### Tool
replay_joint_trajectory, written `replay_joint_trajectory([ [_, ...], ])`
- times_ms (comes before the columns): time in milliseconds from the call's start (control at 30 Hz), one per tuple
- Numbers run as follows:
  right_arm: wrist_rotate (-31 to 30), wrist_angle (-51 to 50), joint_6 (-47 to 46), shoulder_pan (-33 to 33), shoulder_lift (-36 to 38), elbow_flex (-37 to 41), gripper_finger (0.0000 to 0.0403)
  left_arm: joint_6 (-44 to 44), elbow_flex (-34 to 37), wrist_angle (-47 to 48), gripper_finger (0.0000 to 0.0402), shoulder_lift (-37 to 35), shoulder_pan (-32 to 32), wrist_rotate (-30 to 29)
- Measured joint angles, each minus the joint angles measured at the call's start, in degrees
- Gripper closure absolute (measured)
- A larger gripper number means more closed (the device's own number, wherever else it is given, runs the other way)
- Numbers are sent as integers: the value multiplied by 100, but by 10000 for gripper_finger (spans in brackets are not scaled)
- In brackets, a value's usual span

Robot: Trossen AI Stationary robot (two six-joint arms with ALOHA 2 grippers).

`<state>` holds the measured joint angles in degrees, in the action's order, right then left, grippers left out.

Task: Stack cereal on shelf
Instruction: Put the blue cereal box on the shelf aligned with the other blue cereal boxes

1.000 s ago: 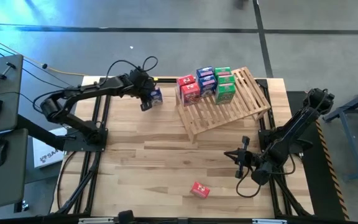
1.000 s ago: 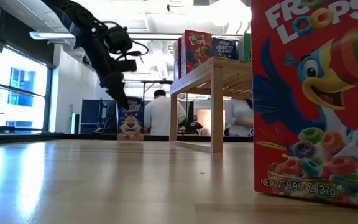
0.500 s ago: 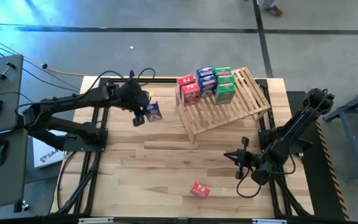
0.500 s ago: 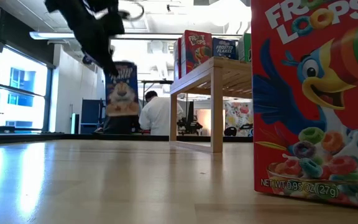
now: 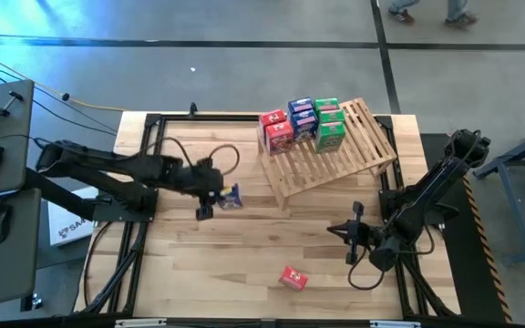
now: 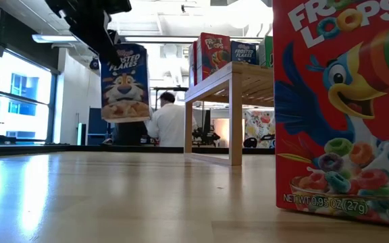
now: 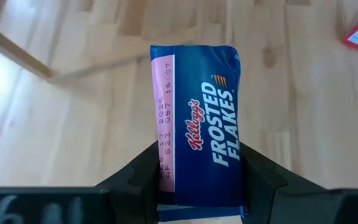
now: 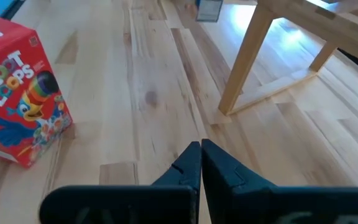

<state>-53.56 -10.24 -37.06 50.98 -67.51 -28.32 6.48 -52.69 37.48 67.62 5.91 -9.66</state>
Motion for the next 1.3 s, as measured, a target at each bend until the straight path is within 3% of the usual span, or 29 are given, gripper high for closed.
replay_joint_trajectory([
  [267,13,315,275,0,0,0,402,297,-1,-1253,265,792,697,-155],
  [567,20,532,603,0,0,0,402,488,-2,-1945,265,1463,840,-99],
  [867,22,564,604,0,0,0,402,538,-4,-2249,263,1602,844,385],
  [1300,20,567,603,0,0,0,402,396,-4,-2267,231,1600,1008,413],
])
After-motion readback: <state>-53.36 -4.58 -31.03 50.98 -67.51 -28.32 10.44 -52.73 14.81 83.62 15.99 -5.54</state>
